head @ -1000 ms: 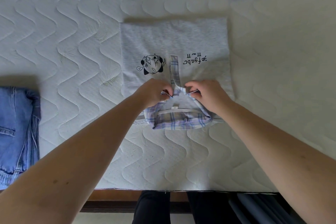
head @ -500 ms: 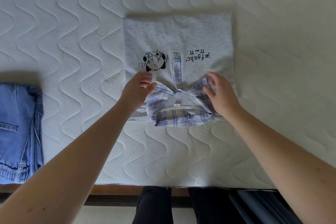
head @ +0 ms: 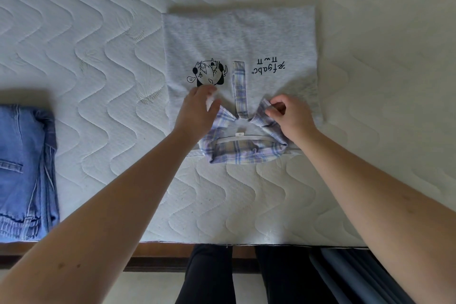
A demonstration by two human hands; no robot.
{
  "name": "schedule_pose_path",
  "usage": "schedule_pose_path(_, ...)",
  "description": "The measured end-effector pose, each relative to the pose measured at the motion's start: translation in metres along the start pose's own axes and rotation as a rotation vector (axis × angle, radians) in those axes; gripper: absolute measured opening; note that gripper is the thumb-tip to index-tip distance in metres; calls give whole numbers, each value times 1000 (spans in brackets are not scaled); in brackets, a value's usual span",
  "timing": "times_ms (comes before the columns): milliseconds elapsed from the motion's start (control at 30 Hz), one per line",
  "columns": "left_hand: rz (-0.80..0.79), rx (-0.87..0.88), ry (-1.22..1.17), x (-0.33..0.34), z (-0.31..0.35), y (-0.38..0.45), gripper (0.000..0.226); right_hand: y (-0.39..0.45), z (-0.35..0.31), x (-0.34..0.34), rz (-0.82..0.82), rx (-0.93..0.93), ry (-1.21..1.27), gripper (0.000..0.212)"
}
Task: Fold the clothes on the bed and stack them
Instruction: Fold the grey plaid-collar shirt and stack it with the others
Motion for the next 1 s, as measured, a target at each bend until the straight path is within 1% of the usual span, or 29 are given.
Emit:
schedule_pose_path(67,19,171,101,1,15,-1,30,1,2,-5,-43,36,-20,34)
schedule_pose_path(100,-15,240,98,6,22,-1,28,1,3,-8,-69,45,-65,35)
schedule_pose_path(133,-80,271,69,14,29,-2,27,0,5,-11,-104,53,-120,33)
schedule_pose_path(200,-253,234,5,35,40,-2,33,-4,11,-16,-189,91,-183,27)
schedule_pose_path(233,-321,204,-7,44,45,-1,38,-6,16,-18,-224,116,-171,26)
schedule_pose_path(300,-390,165,13,58,51,4,42,-10,23,-19,-254,159,-114,24)
schedule_pose_path(367,-406,145,56,65,57,9,37,-14,28,-23,-211,189,-48,29)
schedule_pose_path(433,-392,86,41,68,58,15,24,-21,30,-30,-60,171,-29,30)
schedule_pose_path(500,-373,11,-15,68,58,20,20,-35,28,-36,114,118,-109,30)
schedule_pose_path(533,-368,-5,-42,67,59,22,20,-44,26,-34,142,104,-167,36)
schedule_pose_path(633,-332,-76,-168,61,61,28,20,-68,26,-12,82,120,-365,53)
schedule_pose_path(700,-282,-175,-244,57,56,32,24,-75,28,-2,102,165,-428,49)
schedule_pose_path(767,-241,-238,-218,52,54,34,28,-77,29,3,111,181,-417,37)
schedule_pose_path(833,-207,-194,-69,47,58,35,32,-77,29,7,101,184,-397,30)
schedule_pose_path(900,-125,-138,-21,42,63,33,33,-79,30,5,126,218,-358,29)
schedule_pose_path(967,-40,-104,-52,34,65,26,20,-80,33,2,139,286,-330,36)
schedule_pose_path(1000,-1,-103,-56,30,63,21,12,-80,36,2,112,326,-315,42)
Point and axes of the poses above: each hand's wrist, its own y-axis towards the middle knuckle, its own x-axis out of the palm, z = x × y, the point moved 5 cm from there along y, towards the middle knuckle, and after that the axes turned 9 degrees about x, right-handed, at the moved point
